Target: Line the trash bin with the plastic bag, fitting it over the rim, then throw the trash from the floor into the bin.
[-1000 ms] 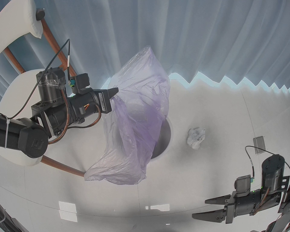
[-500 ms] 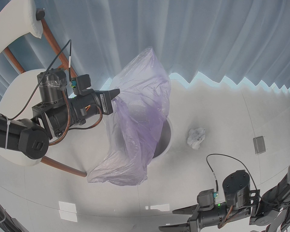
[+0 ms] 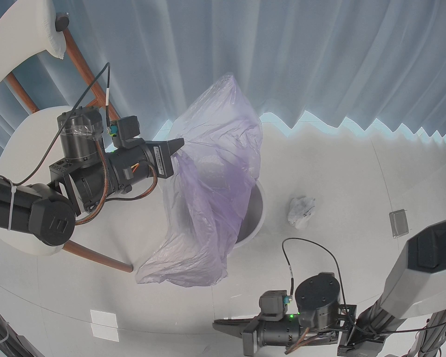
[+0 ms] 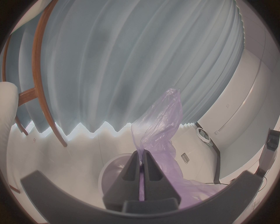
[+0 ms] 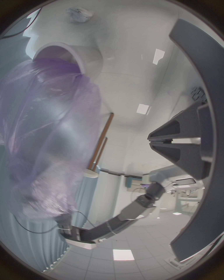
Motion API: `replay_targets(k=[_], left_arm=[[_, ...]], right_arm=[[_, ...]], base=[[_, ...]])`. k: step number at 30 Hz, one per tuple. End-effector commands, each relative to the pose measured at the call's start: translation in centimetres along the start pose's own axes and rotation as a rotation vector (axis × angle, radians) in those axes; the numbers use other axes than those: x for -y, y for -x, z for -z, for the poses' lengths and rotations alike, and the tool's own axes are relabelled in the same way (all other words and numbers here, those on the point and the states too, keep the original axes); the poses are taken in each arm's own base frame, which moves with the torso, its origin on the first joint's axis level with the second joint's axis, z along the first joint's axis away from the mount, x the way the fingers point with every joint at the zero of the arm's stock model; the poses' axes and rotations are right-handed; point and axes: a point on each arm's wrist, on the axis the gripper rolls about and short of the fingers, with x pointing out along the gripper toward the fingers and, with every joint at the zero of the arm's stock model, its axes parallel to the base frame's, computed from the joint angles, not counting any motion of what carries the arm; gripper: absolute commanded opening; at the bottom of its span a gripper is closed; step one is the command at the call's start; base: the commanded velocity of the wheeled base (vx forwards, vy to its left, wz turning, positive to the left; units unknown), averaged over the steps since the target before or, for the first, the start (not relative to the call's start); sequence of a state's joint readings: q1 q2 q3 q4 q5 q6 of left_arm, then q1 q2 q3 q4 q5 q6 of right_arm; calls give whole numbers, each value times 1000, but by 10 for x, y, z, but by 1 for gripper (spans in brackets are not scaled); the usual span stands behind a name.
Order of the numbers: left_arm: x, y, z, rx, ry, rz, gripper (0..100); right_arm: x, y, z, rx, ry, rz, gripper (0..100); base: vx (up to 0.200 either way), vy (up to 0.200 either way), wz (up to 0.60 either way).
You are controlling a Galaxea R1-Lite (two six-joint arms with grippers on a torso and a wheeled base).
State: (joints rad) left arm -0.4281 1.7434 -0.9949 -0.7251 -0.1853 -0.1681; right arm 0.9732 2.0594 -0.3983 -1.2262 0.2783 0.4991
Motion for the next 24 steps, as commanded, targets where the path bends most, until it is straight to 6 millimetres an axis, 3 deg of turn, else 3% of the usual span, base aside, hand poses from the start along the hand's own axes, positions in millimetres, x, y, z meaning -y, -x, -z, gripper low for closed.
replay_targets(k=[1, 7, 9, 14, 19, 24], left_arm=[[0, 0, 1, -3, 1, 0, 0], [0, 1, 1, -4, 1, -1, 0], [0, 1, 1, -4, 1, -1, 0], [0, 1, 1, -3, 1, 1, 0], [1, 2, -1, 22, -4, 9, 0], [2, 6, -1, 17, -3, 11, 0]], right_arm=[[-1, -32, -23, 121, -70, -19, 0], [13, -44, -64, 302, -71, 31, 0], [29, -47, -78, 361, -79, 67, 0], [44, -49, -96, 422, -77, 84, 0], [72, -62, -127, 532, -12, 130, 0], [79, -78, -142, 553, -4, 129, 0]], base=[[0, 0, 0], [0, 0, 0], [0, 0, 0], [0, 0, 0], [0, 0, 0], [0, 0, 0]])
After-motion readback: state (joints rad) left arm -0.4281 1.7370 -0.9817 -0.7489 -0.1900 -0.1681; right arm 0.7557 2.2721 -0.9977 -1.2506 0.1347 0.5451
